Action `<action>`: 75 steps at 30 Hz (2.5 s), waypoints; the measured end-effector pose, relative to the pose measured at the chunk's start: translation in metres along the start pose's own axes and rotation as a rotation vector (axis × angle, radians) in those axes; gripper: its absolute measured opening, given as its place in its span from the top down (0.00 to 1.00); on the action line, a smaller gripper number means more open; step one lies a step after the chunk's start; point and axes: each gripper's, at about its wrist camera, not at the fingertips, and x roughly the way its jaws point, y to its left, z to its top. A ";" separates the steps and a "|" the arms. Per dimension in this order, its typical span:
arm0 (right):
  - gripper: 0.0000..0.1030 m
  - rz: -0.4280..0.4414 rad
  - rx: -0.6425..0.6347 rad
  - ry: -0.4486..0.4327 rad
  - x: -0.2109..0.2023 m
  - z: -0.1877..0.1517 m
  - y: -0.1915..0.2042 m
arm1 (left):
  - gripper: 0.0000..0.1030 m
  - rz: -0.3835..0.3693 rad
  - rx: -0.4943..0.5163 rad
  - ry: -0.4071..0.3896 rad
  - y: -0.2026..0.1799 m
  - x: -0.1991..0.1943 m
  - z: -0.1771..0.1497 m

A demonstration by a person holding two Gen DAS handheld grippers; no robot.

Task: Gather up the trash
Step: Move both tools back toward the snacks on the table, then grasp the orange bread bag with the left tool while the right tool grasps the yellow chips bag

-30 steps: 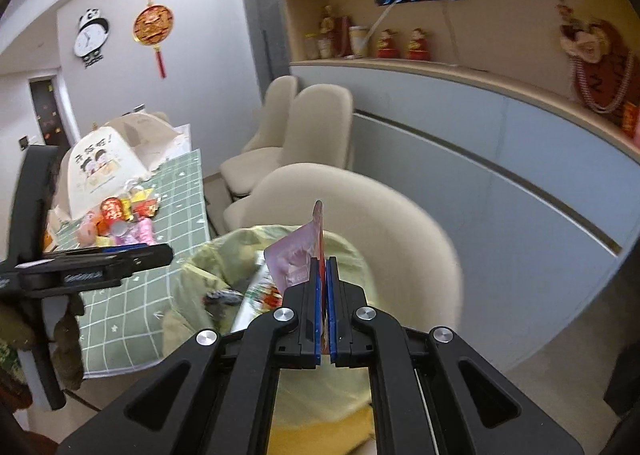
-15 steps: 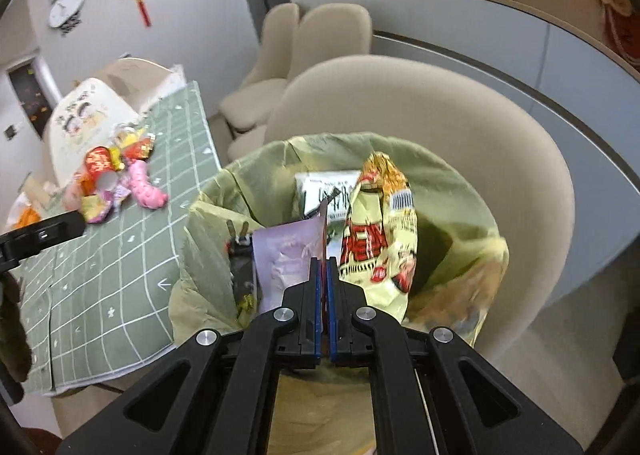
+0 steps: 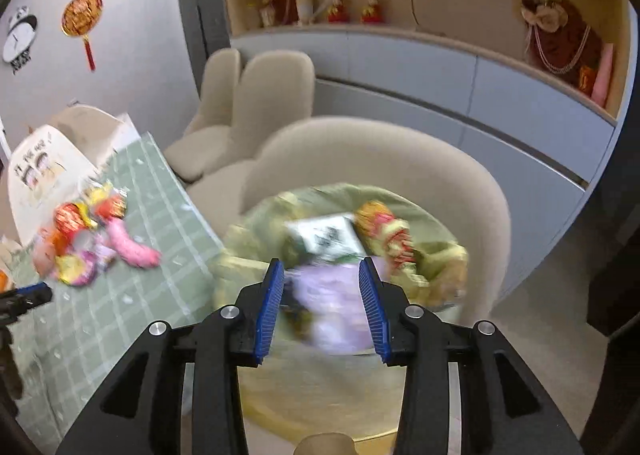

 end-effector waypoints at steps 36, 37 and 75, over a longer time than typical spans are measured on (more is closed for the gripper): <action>0.54 0.435 -0.464 0.220 0.115 -0.024 0.297 | 0.46 0.180 -0.341 -0.062 0.236 0.020 0.053; 0.54 0.451 -0.502 0.219 0.121 -0.022 0.307 | 0.46 0.206 -0.304 -0.071 0.231 0.016 0.052; 0.95 0.402 -0.436 0.303 0.109 -0.054 0.314 | 0.75 0.058 -0.502 -0.058 0.269 0.035 0.048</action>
